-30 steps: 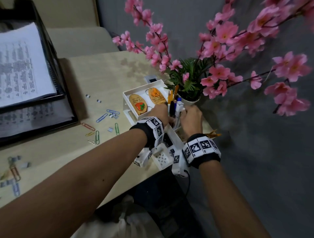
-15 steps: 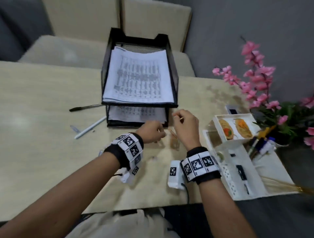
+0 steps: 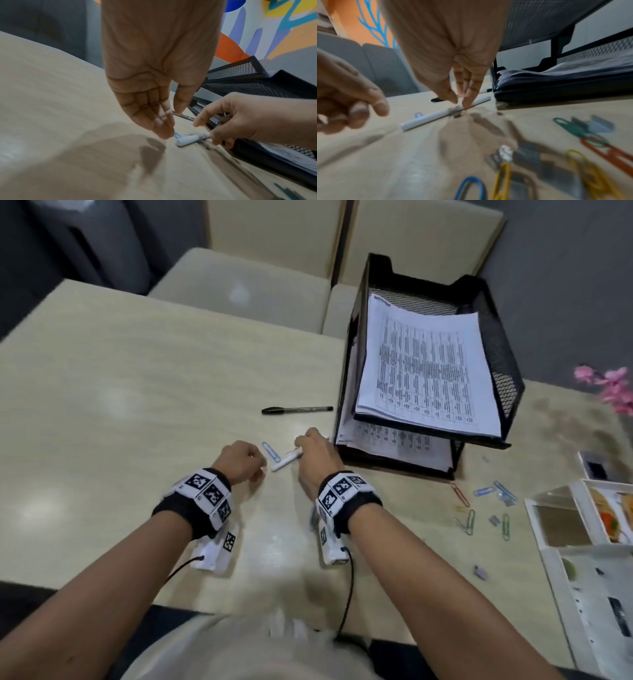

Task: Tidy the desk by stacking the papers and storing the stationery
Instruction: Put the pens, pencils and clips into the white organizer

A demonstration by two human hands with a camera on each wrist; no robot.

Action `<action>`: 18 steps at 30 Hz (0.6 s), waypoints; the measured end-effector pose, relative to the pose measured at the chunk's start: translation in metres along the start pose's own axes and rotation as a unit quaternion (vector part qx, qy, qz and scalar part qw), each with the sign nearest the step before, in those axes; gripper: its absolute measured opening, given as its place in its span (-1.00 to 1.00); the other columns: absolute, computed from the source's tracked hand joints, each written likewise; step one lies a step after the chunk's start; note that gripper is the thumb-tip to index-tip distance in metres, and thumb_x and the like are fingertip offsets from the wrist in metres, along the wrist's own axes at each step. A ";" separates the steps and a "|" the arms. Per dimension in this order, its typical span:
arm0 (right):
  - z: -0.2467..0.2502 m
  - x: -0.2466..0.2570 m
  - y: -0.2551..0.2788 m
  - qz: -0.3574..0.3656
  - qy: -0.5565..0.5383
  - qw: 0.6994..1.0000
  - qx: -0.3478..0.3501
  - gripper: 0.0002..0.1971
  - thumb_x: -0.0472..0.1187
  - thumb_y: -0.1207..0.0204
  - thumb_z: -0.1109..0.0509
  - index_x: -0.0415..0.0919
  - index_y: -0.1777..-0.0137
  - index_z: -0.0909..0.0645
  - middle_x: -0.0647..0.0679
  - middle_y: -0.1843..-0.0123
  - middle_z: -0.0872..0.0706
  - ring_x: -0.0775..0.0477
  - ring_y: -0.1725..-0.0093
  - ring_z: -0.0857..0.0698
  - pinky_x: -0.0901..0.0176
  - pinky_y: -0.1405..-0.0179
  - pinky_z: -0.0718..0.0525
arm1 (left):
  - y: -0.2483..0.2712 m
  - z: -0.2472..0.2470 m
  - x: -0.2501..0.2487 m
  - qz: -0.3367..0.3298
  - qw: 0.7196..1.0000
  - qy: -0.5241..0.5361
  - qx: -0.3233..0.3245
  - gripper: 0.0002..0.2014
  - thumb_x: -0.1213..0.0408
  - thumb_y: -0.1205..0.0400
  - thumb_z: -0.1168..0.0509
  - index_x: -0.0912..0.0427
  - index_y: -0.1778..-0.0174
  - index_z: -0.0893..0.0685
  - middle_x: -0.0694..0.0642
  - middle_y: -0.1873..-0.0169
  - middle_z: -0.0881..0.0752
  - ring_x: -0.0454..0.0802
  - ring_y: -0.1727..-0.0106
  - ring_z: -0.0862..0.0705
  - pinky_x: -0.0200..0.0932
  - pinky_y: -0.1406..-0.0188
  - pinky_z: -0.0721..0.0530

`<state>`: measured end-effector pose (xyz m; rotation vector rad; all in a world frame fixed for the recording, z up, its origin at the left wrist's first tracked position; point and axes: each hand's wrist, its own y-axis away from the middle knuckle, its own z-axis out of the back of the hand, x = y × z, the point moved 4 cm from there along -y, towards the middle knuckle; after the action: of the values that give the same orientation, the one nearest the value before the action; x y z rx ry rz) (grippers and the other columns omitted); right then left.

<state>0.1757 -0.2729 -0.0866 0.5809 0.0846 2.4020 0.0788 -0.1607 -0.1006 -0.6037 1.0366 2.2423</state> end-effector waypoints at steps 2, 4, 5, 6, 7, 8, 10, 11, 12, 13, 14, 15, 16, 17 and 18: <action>-0.007 -0.001 -0.012 -0.013 0.047 0.999 0.008 -0.76 -0.54 -0.49 -0.16 -0.35 -0.07 -0.54 -0.27 -0.24 -0.49 -0.32 -0.12 -0.60 0.00 0.08 -0.51 | 0.000 0.010 0.009 0.004 1.000 0.009 -0.003 -0.73 0.34 -0.61 -0.25 0.11 0.43 -0.60 0.03 0.50 -0.66 -0.04 0.37 -0.62 -0.33 0.40 -0.49; -0.010 -0.005 -0.018 -0.026 0.092 0.995 0.014 -0.76 -0.50 -0.53 -0.17 -0.32 -0.14 -0.51 -0.25 -0.27 -0.48 -0.29 -0.21 -0.56 -0.07 -0.04 -0.56 | 0.000 0.018 0.011 -0.008 1.000 -0.002 -0.011 -0.79 0.37 -0.60 -0.24 0.16 0.35 -0.65 0.05 0.47 -0.66 0.00 0.26 -0.63 -0.29 0.31 -0.49; -0.011 -0.006 -0.020 -0.024 0.107 0.994 0.016 -0.76 -0.48 -0.53 -0.19 -0.31 -0.16 -0.50 -0.23 -0.27 -0.50 -0.27 -0.24 -0.54 -0.07 -0.05 -0.56 | 0.000 0.021 0.010 -0.018 1.000 -0.014 -0.018 -0.85 0.39 -0.58 -0.25 0.21 0.25 -0.70 0.09 0.41 -0.68 0.00 0.19 -0.62 -0.29 0.25 -0.48; -0.009 -0.008 -0.020 -0.017 0.119 0.993 0.015 -0.77 -0.45 -0.53 -0.21 -0.29 -0.16 -0.50 -0.22 -0.25 -0.52 -0.25 -0.25 -0.52 -0.06 -0.05 -0.56 | -0.001 0.022 0.008 -0.029 0.999 -0.022 -0.021 -0.87 0.39 -0.56 -0.27 0.27 0.10 -0.73 0.12 0.31 -0.70 -0.01 0.13 -0.61 -0.30 0.19 -0.46; -0.008 -0.008 -0.019 -0.007 0.132 0.991 0.013 -0.78 -0.41 -0.52 -0.24 -0.28 -0.14 -0.51 -0.20 -0.23 -0.55 -0.24 -0.25 -0.51 -0.05 -0.03 -0.55 | -0.002 0.021 0.005 -0.043 0.999 -0.026 -0.020 -0.82 0.39 -0.55 -0.30 0.30 -0.03 -0.71 0.14 0.20 -0.69 0.01 0.08 -0.61 -0.31 0.13 -0.44; -0.004 -0.008 -0.018 0.009 0.147 0.989 0.005 -0.79 -0.37 -0.50 -0.26 -0.25 -0.11 -0.53 -0.18 -0.20 -0.59 -0.23 -0.25 -0.49 -0.04 -0.02 -0.53 | -0.003 0.018 0.001 -0.058 0.998 -0.032 -0.012 -0.74 0.38 -0.52 -0.35 0.31 -0.13 -0.68 0.15 0.12 -0.66 0.06 0.02 -0.62 -0.29 0.08 -0.44; 0.006 -0.003 -0.015 0.057 0.173 0.983 -0.016 -0.82 -0.29 -0.45 -0.32 -0.18 -0.05 -0.57 -0.11 -0.12 -0.65 -0.19 -0.21 -0.47 -0.02 -0.05 -0.47 | -0.004 0.011 -0.010 -0.100 0.994 -0.046 0.017 -0.58 0.36 -0.47 -0.44 0.30 -0.25 -0.60 0.16 0.01 -0.63 0.12 -0.12 -0.62 -0.26 0.01 -0.45; 0.011 0.002 -0.013 0.079 0.176 0.981 -0.020 -0.84 -0.25 -0.44 -0.34 -0.15 -0.02 -0.59 -0.07 -0.09 -0.66 -0.17 -0.19 -0.45 -0.02 -0.10 -0.43 | -0.004 0.006 -0.016 -0.117 0.991 -0.047 0.035 -0.56 0.34 -0.46 -0.45 0.29 -0.26 -0.57 0.15 -0.02 -0.63 0.10 -0.11 -0.62 -0.27 0.01 -0.45; 0.015 0.006 -0.013 0.097 0.170 0.981 -0.018 -0.86 -0.24 -0.45 -0.35 -0.14 -0.01 -0.61 -0.04 -0.07 -0.67 -0.16 -0.20 -0.43 -0.03 -0.13 -0.38 | -0.005 0.002 -0.021 -0.125 0.990 -0.045 0.050 -0.60 0.32 -0.48 -0.45 0.26 -0.22 -0.56 0.16 -0.02 -0.65 0.08 -0.05 -0.62 -0.31 0.09 -0.47; 0.019 0.011 -0.015 0.110 0.159 0.981 -0.012 -0.86 -0.25 -0.47 -0.34 -0.15 0.00 -0.63 -0.04 -0.07 -0.68 -0.17 -0.22 -0.41 -0.04 -0.15 -0.33 | -0.005 -0.001 -0.026 -0.132 0.989 -0.041 0.055 -0.70 0.32 -0.52 -0.40 0.21 -0.14 -0.56 0.19 0.00 -0.68 0.05 0.04 -0.60 -0.37 0.25 -0.47; 0.022 0.015 -0.017 0.120 0.143 0.982 -0.011 -0.85 -0.27 -0.47 -0.33 -0.17 -0.01 -0.65 -0.05 -0.08 -0.69 -0.17 -0.24 -0.41 -0.04 -0.15 -0.31 | -0.006 -0.002 -0.029 -0.127 0.989 -0.047 0.056 -0.83 0.33 -0.58 -0.33 0.17 -0.05 -0.54 0.24 0.00 -0.70 0.04 0.11 -0.58 -0.37 0.38 -0.44; 0.027 0.017 -0.020 0.123 0.118 0.985 -0.022 -0.84 -0.31 -0.47 -0.33 -0.18 -0.02 -0.66 -0.06 -0.10 -0.69 -0.18 -0.25 -0.41 -0.03 -0.16 -0.30 | -0.007 -0.003 -0.030 -0.121 0.990 -0.053 0.051 -0.94 0.33 -0.64 -0.24 0.15 0.01 -0.52 0.28 -0.03 -0.71 0.07 0.12 -0.56 -0.32 0.41 -0.39; 0.032 0.016 -0.026 0.113 0.083 0.989 -0.041 -0.81 -0.35 -0.47 -0.33 -0.19 -0.04 -0.66 -0.07 -0.13 -0.68 -0.19 -0.25 -0.42 -0.03 -0.17 -0.30 | -0.009 -0.002 -0.029 -0.112 0.991 -0.056 0.044 -0.93 0.33 -0.67 -0.17 0.17 0.02 -0.55 0.31 -0.07 -0.70 0.12 0.09 -0.56 -0.26 0.35 -0.35; 0.037 0.013 -0.035 0.087 0.047 0.993 -0.059 -0.77 -0.39 -0.47 -0.31 -0.19 -0.08 -0.66 -0.08 -0.16 -0.67 -0.19 -0.26 -0.42 -0.02 -0.19 -0.31 | -0.011 0.000 -0.027 -0.100 0.993 -0.054 0.035 -0.86 0.33 -0.69 -0.12 0.23 -0.01 -0.58 0.32 -0.11 -0.69 0.17 0.02 -0.56 -0.25 0.29 -0.31; 0.041 0.009 -0.045 0.053 0.016 0.996 -0.074 -0.72 -0.43 -0.46 -0.29 -0.20 -0.13 -0.64 -0.10 -0.20 -0.65 -0.19 -0.27 -0.43 -0.02 -0.22 -0.34 | -0.012 0.003 -0.023 -0.086 0.995 -0.046 0.027 -0.82 0.33 -0.71 -0.09 0.27 -0.03 -0.58 0.33 -0.11 -0.67 0.19 -0.03 -0.56 -0.24 0.24 -0.29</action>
<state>0.2136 -0.2358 -0.0554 0.4902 -0.1115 2.4948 0.1032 -0.1595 -0.0911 -0.5399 0.9584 2.0649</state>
